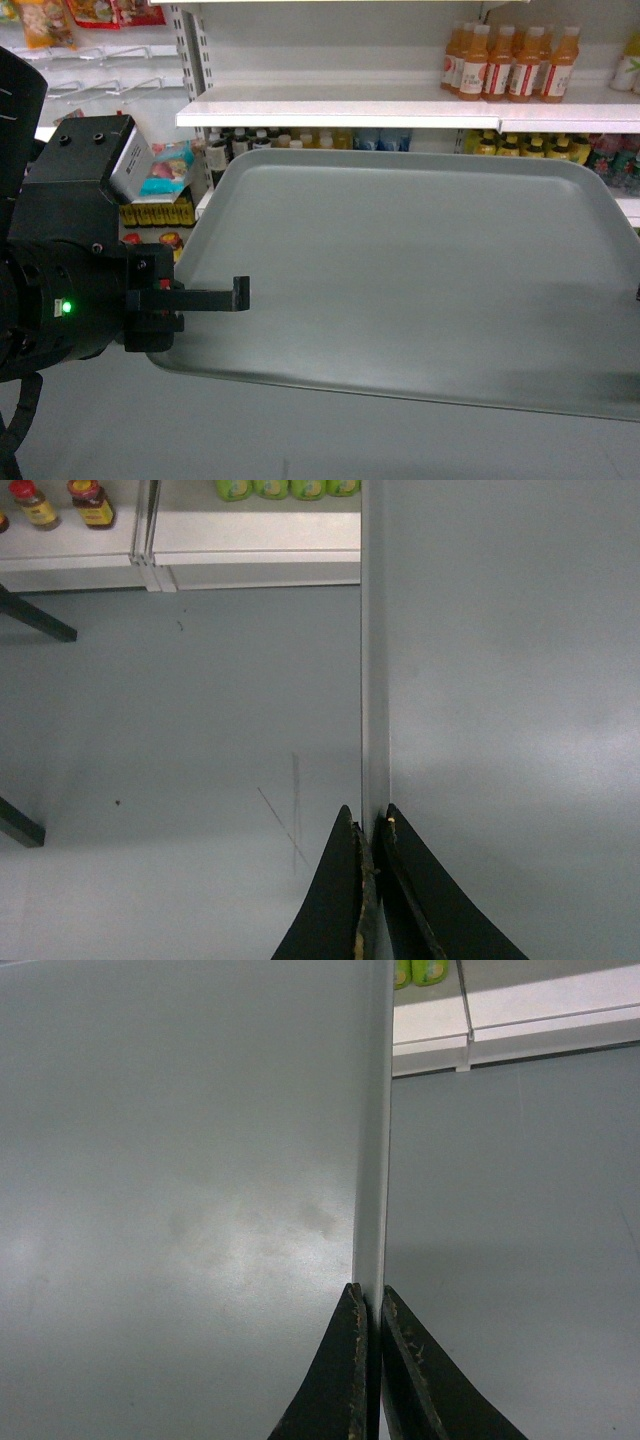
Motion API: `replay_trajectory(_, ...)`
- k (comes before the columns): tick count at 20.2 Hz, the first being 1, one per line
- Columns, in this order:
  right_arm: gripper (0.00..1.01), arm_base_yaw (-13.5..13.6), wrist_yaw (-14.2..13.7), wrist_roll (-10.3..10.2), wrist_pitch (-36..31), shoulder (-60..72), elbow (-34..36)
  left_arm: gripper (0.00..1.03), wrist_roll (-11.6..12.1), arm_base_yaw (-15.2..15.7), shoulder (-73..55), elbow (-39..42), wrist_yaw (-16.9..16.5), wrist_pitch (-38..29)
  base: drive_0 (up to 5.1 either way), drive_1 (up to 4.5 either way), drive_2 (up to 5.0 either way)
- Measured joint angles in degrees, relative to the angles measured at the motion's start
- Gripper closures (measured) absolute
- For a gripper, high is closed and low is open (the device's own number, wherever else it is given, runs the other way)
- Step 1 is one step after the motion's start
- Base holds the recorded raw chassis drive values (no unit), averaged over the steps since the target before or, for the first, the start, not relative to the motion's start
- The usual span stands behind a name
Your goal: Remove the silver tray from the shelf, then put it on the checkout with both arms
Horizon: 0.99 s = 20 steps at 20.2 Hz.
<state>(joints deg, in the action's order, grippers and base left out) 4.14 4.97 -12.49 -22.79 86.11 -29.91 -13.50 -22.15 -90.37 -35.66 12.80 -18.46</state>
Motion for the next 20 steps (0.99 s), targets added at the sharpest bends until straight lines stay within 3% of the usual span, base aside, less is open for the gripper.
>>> replay_trajectory(20,0.99,0.0,0.0,0.0,-0.2,0.0,0.0,1.0,0.0,0.0,0.0,0.0,0.0,-0.5,0.1,-4.23,4.4)
